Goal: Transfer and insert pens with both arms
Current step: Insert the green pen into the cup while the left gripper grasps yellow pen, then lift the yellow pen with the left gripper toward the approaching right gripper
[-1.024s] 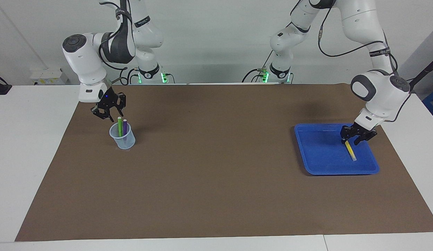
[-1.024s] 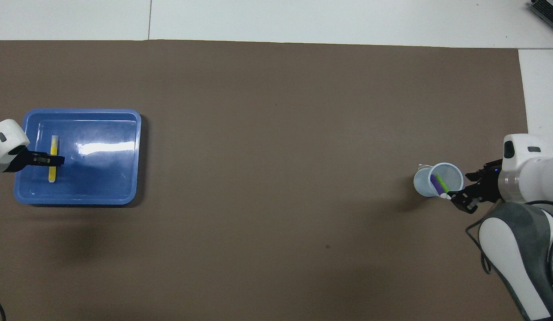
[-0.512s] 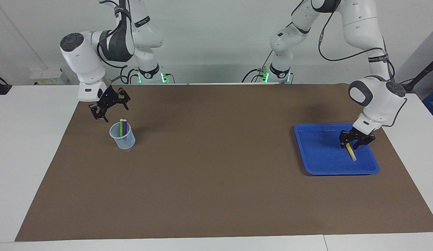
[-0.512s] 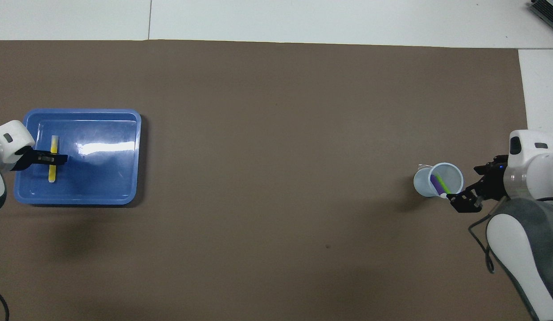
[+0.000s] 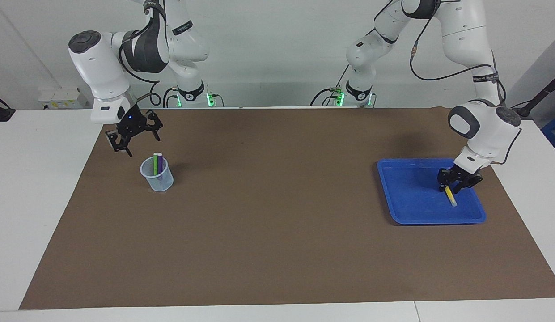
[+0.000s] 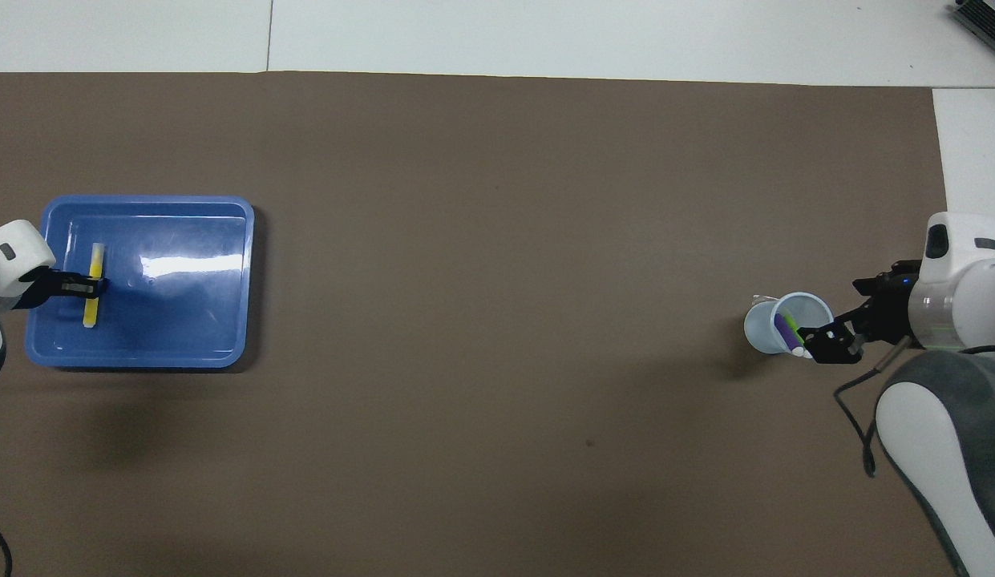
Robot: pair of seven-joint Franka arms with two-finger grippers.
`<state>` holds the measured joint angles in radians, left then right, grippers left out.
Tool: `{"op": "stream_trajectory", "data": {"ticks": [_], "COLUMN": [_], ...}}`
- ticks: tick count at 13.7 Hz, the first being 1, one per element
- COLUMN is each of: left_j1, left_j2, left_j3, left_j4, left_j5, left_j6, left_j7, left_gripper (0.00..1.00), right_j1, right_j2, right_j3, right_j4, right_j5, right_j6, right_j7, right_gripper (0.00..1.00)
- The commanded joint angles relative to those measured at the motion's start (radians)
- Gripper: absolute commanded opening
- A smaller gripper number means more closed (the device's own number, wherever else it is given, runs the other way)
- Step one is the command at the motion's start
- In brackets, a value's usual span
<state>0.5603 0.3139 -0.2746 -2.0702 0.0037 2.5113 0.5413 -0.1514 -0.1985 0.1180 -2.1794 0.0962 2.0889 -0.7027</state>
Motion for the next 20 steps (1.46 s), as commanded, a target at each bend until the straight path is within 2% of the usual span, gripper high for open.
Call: {"op": "stream_trajectory", "data": {"ticks": [1, 5, 7, 11, 14, 18, 20], "left_j1": [0.02, 0.001, -0.038, -0.094, -0.151, -0.189, -0.21], "left_j2": [0.016, 0.005, -0.005, -0.065, -0.107, -0.14, -0.148], "left_j3": [-0.003, -0.003, -0.005, -0.014, -0.023, -0.069, -0.098], "left_j4": [0.016, 0.053, 0.088, 0.143, 0.153, 0.176, 0.196], "left_j5": [0.021, 0.021, 0.021, 0.018, 0.009, -0.005, -0.005], "left_j6": [-0.002, -0.109, -0.188, -0.38, -0.468, -0.543, -0.607], "left_j7": [0.005, -0.053, -0.232, -0.387, -0.584, -0.864, -0.92], "left_gripper": [0.0, 0.0, 0.0, 0.0, 0.0, 0.0, 0.0], "right_j1": [0.044, 0.09, 0.09, 0.134, 0.223, 0.325, 0.363], "right_j2": [0.028, 0.037, 0.033, 0.037, 0.063, 0.085, 0.085], "right_j3": [0.003, 0.003, 0.003, 0.011, 0.011, 0.009, 0.009], "right_j4": [0.047, 0.067, 0.082, 0.102, 0.145, 0.188, 0.188], "right_j5": [0.057, 0.135, 0.291, 0.327, 0.358, 0.483, 0.508], "right_j6": [-0.004, -0.018, -0.065, -0.072, -0.023, 0.037, 0.046], "right_j7": [0.15, 0.337, 0.403, 0.561, 0.731, 0.932, 1.002], "right_gripper": [1.0, 1.0, 1.0, 1.0, 1.0, 1.0, 1.0]}}
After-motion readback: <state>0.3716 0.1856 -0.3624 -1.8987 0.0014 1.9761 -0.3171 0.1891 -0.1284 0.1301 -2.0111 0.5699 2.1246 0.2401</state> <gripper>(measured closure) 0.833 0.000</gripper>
